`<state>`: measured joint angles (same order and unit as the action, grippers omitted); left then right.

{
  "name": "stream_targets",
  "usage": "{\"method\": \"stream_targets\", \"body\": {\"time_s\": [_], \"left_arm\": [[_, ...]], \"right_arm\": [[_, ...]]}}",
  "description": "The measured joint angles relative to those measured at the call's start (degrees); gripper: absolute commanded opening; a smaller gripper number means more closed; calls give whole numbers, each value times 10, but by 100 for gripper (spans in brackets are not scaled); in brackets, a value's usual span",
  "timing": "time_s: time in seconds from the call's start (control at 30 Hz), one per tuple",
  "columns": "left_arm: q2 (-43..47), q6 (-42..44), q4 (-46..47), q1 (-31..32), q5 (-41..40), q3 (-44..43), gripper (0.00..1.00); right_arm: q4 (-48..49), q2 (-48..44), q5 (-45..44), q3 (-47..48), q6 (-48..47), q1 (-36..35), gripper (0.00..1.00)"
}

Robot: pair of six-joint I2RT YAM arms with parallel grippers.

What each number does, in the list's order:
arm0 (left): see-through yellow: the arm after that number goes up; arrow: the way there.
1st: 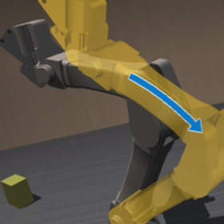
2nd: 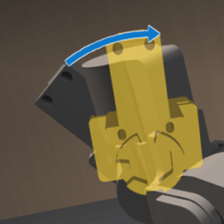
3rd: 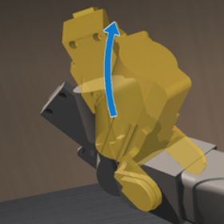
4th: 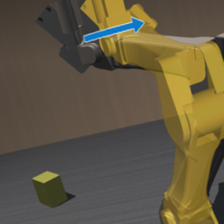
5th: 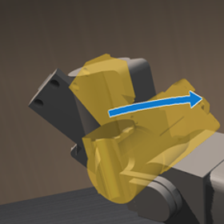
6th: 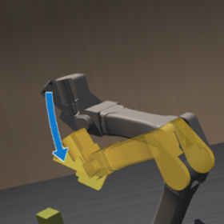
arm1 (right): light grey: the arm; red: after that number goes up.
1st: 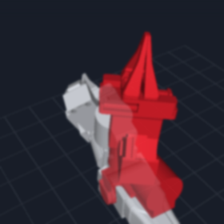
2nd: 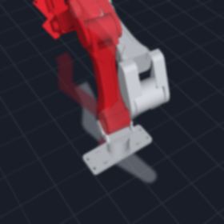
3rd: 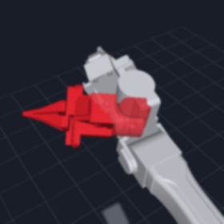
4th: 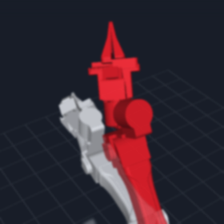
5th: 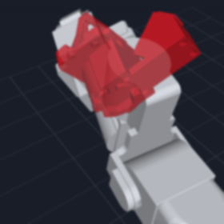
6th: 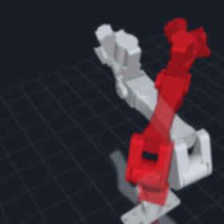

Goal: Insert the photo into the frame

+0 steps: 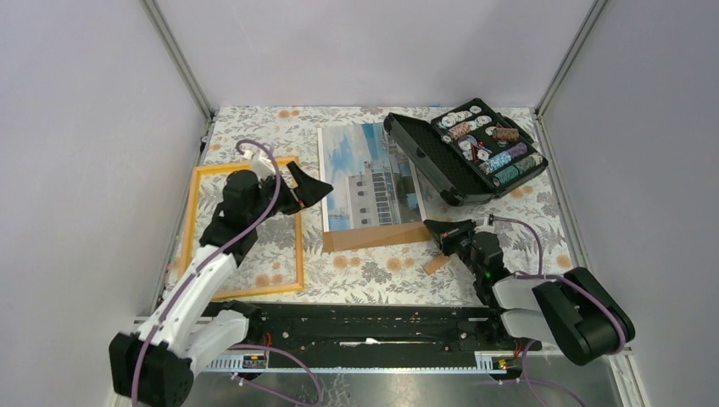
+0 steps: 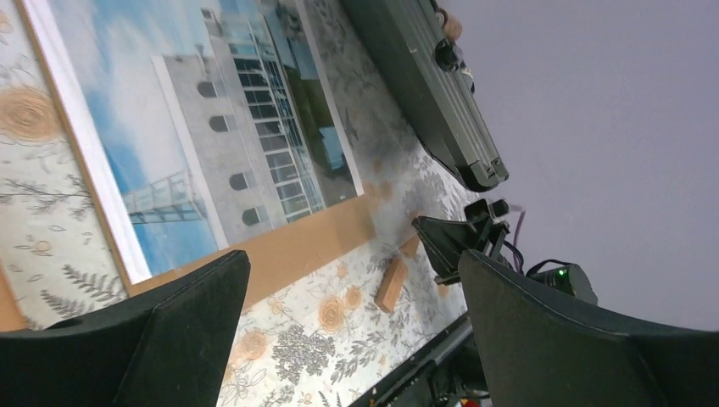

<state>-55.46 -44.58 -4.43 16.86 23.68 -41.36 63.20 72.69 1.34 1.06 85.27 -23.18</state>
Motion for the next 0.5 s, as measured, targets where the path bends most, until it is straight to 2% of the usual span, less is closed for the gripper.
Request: {"method": "stream_targets", "body": {"time_s": [0.1,0.23,0.5], "left_arm": [[52,10,-29,0,-29,3,99],[73,-10,-21,0,-21,37,99],[76,-120,21,15,-6,158,99]], "right_arm": [[-46,-36,-2,5,11,-1,0],[-79,-61,1,10,30,-1,0],[-12,-37,13,-3,74,-2,0]]}}
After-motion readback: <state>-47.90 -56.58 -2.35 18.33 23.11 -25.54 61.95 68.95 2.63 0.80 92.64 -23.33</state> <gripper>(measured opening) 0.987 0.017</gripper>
